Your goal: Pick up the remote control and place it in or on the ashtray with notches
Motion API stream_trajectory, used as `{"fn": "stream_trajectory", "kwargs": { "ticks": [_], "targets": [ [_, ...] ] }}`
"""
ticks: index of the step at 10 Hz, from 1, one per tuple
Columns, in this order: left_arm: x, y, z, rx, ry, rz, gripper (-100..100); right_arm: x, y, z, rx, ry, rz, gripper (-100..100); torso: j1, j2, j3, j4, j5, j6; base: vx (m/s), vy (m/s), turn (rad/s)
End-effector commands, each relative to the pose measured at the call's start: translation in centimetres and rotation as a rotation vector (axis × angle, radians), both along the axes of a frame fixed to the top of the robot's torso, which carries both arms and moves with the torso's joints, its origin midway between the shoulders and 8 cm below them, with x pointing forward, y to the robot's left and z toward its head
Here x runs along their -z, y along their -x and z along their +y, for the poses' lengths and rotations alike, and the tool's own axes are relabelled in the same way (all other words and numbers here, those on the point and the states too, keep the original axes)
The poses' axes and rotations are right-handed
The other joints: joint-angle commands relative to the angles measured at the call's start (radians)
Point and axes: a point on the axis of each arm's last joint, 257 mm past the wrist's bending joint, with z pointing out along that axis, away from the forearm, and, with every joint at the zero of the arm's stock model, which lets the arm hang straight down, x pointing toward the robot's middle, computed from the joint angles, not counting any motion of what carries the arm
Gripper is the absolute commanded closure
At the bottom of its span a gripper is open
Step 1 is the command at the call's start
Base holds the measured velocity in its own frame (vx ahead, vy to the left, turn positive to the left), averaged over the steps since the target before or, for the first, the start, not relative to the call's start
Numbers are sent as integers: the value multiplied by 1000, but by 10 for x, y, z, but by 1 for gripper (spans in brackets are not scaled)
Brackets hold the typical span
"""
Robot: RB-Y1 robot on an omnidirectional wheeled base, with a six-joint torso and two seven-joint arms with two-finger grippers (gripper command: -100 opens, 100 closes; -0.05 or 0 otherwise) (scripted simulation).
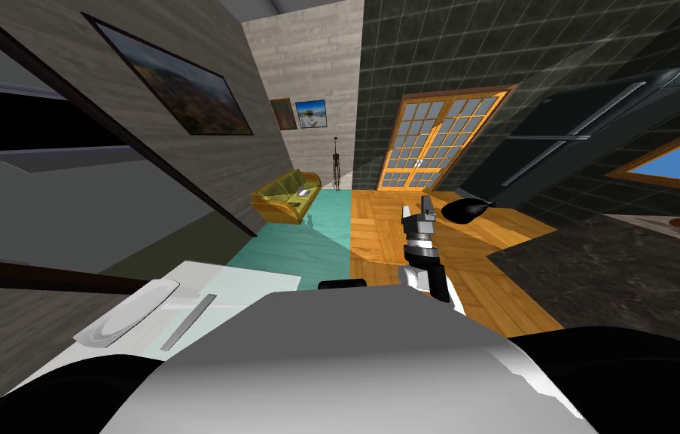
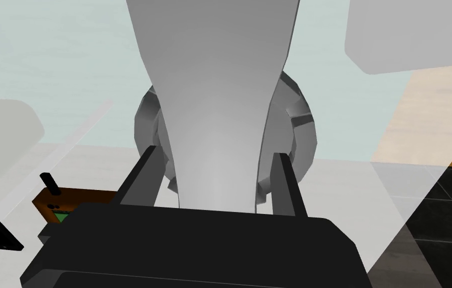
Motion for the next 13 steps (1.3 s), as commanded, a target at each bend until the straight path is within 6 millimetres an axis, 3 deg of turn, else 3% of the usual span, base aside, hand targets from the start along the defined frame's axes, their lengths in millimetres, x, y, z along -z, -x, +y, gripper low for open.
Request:
{"fn": "stream_trajectory", "kwargs": {
  "ticks": [1, 3, 4, 8, 9, 10, 11, 12, 13],
  "targets": [
    [1, -4, -3, -3, 9, -6, 100, 0, 0, 0, 0, 0, 0, 0, 0, 0, 0, 0, 0, 0, -197, 26, -79],
    [1, -5, -3, -1, 11, -8, 100, 0, 0, 0, 0, 0, 0, 0, 1, 0, 0, 0, 0, -1, -145, 40, -37],
    [1, -5, -3, -1, 12, -7, -100, 0, 0, 0, 0, 0, 0, 0, 0, -6, -3, -1, 0, -1, -17, 5, 4],
    [1, -4, -3, -2, 12, -7, -100, 0, 0, 0, 0, 0, 0, 0, -2, -14, -8, -3, -1, 0, -2, 1, 0],
    [1, -4, -3, -2, 12, -7, 0, 0, 0, 0, 0, 0, 0, 0, -2, -15, -8, -3, -1, 0, 0, 0, 0],
    [3, -35, -11, 82, 39, -16, -100, 0, 0, 0, 0, 0, 0, 0, -2, -15, -8, -3, -1, 0, 65, 45, 378],
    [3, -35, -11, 82, 39, -16, -100, 0, 0, 0, 1, 0, 1, 0, 0, -18, -10, -4, -1, -2, 87, 49, 371],
    [4, -61, -17, 163, 55, -19, -100, 0, 0, 0, 0, 0, 1, 0, 1, -20, -11, -4, 0, -1, 121, 45, 399],
    [4, -64, -18, 165, 60, -22, -100, 0, 0, 0, 1, 0, 1, 0, 1, -22, -13, -5, 0, -1, 118, 27, 377]
  ]
}}
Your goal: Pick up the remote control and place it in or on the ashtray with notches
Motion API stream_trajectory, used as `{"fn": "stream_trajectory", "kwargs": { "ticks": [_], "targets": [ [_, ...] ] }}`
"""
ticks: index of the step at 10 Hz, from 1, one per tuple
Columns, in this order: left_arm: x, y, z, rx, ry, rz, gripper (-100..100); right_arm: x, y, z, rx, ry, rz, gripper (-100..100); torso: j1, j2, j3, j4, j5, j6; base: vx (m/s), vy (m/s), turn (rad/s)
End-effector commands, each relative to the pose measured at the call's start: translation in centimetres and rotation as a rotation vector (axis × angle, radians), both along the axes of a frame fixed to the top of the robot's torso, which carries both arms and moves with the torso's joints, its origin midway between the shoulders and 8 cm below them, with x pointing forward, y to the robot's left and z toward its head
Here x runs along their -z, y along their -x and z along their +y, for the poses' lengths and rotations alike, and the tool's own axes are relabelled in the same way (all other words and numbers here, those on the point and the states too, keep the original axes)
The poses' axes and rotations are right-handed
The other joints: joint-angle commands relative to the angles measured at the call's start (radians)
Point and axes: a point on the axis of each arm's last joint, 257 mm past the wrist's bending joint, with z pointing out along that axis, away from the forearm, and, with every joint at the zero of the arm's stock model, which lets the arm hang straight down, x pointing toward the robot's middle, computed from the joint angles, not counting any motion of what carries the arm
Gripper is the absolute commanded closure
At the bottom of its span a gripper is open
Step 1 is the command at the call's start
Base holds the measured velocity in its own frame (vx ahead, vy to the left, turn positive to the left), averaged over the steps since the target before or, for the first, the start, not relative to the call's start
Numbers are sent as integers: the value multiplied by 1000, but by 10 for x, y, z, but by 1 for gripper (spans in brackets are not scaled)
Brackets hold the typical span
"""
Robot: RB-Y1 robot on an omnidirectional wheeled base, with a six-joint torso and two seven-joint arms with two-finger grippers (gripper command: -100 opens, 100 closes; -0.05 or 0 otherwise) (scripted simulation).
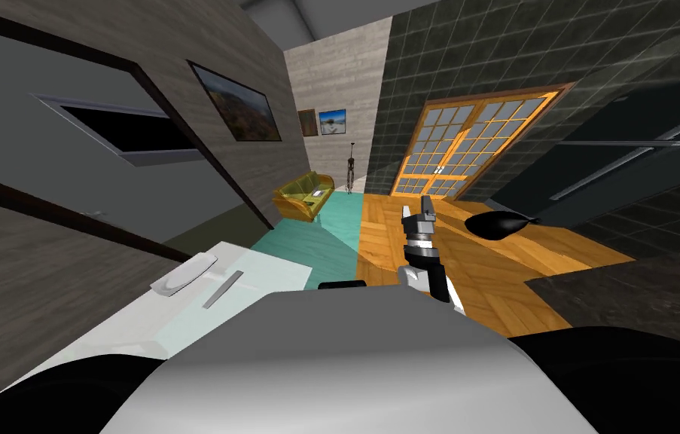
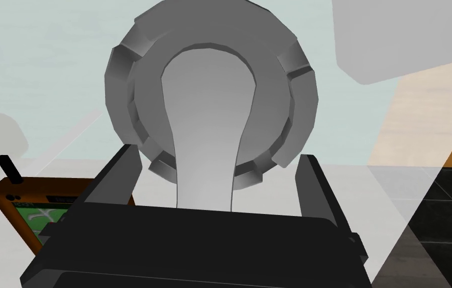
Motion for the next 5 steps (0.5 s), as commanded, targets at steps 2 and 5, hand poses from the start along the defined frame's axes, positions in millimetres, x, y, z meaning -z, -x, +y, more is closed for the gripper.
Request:
{"fn": "stream_trajectory", "kwargs": {
  "ticks": [2, 5],
  "targets": [
    [-2, -33, -8, 93, 20, -7, -100, 0, 0, 0, 0, 0, 0, 0, 0, 0, 0, 0, 0, 0, 102, 31, 389],
    [-9, -86, -20, 248, 34, -16, -100, 0, 0, 0, 0, 0, 0, 0, 1, 1, 1, 0, 0, 0, 103, 36, 389]
  ]
}}
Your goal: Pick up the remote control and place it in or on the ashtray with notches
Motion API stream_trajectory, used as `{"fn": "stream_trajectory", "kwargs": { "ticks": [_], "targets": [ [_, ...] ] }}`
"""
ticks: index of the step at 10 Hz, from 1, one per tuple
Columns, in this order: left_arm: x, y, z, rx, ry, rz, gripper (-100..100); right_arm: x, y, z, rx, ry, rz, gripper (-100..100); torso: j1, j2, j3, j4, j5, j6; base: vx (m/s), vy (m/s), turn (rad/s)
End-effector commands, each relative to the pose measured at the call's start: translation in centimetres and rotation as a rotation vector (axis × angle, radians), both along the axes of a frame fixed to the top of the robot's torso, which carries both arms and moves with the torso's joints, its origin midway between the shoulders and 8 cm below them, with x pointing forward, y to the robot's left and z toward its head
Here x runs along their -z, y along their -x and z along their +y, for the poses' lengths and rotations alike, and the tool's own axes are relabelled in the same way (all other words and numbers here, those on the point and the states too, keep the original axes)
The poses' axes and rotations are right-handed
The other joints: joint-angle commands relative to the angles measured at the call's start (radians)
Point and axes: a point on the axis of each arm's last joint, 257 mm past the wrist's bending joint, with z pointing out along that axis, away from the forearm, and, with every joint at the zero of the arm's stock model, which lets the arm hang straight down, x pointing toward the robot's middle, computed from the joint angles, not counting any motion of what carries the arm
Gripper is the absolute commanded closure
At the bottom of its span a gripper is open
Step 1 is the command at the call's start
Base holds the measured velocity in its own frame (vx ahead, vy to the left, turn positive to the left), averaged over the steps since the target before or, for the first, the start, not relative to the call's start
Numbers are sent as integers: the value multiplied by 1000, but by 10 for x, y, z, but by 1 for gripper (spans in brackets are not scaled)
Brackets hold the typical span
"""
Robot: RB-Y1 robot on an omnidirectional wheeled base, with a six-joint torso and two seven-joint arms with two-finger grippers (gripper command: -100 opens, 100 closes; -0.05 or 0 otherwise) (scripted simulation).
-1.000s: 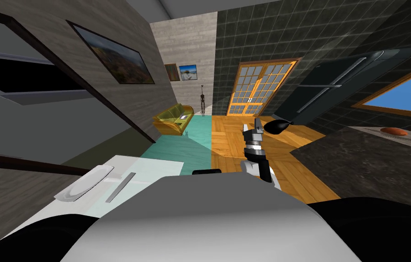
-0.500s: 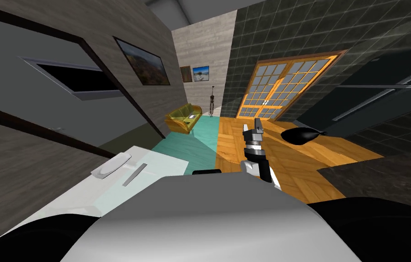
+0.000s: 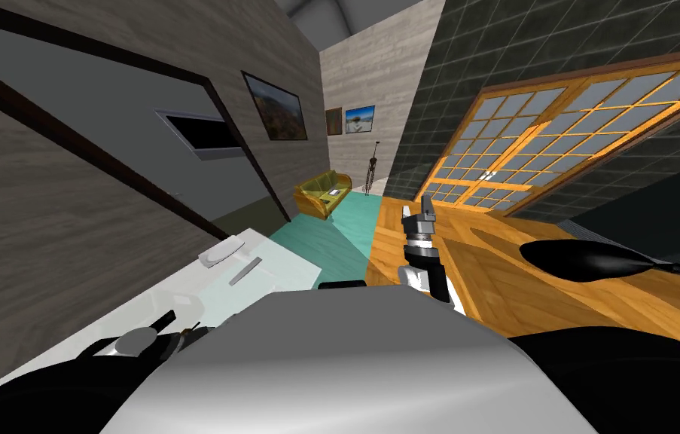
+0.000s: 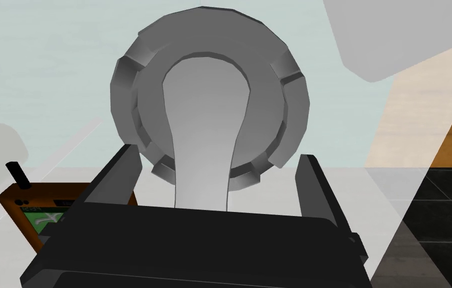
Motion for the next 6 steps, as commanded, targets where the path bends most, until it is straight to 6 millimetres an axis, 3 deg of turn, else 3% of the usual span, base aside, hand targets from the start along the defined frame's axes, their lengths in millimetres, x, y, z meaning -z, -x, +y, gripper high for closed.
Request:
{"fn": "stream_trajectory", "kwargs": {
  "ticks": [1, 2, 3, 4, 5, 6],
  "targets": [
    [-1, -14, -4, 44, 2, 2, -100, 0, 0, 0, 0, 0, 0, 0, 0, 0, 0, 0, 0, 0, 102, 19, 362],
    [-7, -37, -8, 119, -2, 0, -100, 0, 0, 0, 0, 0, 0, 0, -1, 1, 0, 0, 0, 0, 110, 17, 479],
    [-8, -39, -9, 122, -2, 0, -100, 0, 0, 0, 0, 0, 0, 0, -1, 0, 0, 0, 0, 0, 98, 1, 326],
    [-15, -63, -11, 196, -14, -5, -100, 0, 0, 0, 0, 0, 0, 0, -1, 1, 0, 0, 0, 1, 122, 2, 339],
    [-15, -63, -12, 197, -10, -1, -100, 0, 0, 0, 0, 0, 0, 0, -1, 0, 0, 0, 0, 1, 95, -4, 358],
    [-24, -87, -15, 270, -30, -7, -100, 0, 0, 0, 0, 0, 0, 0, -1, 1, 0, 0, 0, 0, 117, -3, 426]
  ]
}}
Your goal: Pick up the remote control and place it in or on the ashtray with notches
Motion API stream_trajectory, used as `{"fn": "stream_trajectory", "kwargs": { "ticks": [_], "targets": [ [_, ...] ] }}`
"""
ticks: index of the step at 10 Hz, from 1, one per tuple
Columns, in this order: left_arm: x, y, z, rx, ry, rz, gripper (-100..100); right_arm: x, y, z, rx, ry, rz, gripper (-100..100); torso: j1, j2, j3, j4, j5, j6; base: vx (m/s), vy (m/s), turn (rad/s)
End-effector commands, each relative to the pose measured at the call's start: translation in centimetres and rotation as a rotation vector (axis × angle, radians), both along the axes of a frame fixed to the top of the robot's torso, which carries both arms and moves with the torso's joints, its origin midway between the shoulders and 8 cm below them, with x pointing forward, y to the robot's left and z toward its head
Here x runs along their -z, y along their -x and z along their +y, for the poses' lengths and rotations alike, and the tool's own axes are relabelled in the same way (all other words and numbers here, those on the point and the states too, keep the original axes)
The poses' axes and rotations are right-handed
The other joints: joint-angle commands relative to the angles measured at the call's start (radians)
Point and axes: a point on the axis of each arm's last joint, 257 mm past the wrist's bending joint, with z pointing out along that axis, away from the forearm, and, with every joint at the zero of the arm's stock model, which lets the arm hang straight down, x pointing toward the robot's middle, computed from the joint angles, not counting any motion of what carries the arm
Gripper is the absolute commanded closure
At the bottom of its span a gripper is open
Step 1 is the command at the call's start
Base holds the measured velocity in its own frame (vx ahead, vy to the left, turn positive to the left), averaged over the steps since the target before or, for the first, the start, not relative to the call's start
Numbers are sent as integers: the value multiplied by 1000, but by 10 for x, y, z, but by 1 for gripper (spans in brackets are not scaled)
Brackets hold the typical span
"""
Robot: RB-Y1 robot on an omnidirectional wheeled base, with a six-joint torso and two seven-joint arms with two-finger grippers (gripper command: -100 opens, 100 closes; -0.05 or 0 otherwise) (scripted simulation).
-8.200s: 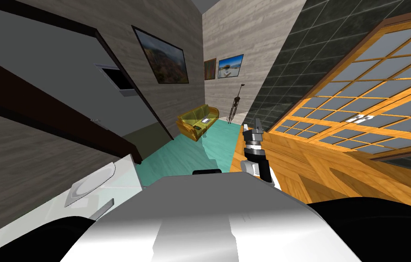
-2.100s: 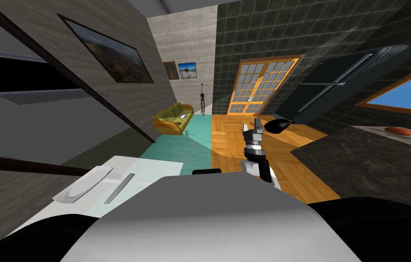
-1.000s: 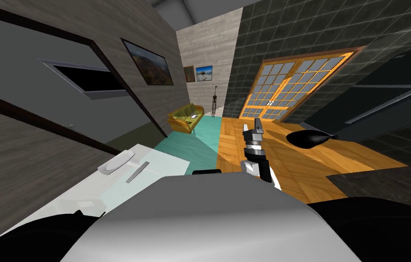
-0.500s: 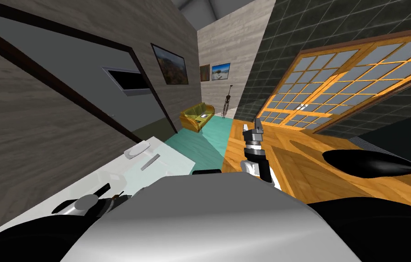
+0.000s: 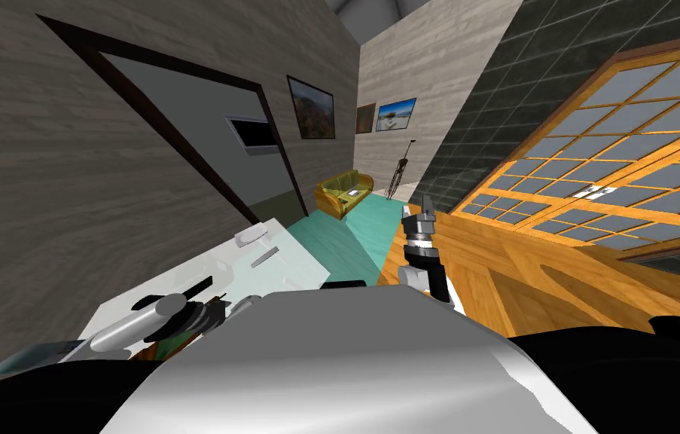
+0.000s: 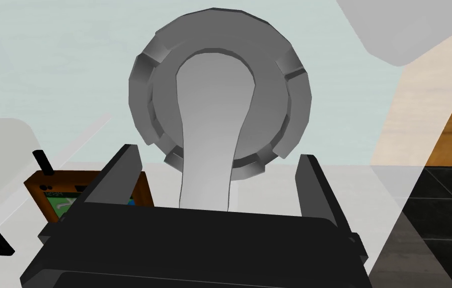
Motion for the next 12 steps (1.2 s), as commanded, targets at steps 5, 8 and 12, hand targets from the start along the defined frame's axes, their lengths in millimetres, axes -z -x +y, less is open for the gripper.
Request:
{"fn": "stream_trajectory", "kwargs": {
  "ticks": [5, 8, 12],
  "targets": [
    [-25, -53, -6, 171, -48, 4, -100, 0, 0, 0, 0, 0, 0, 0, 0, 0, 0, 0, 0, 0, 107, -16, 377],
    [-25, -50, -5, 163, -45, 4, 0, 0, 0, 0, 0, 0, 0, 0, 2, 6, 3, 1, 1, 1, 16, -6, 18],
    [-25, -50, -5, 163, -45, 3, 0, 0, 0, 0, 0, 0, 0, 0, 3, 8, 4, 2, 1, 1, 0, 0, 0]
  ]
}}
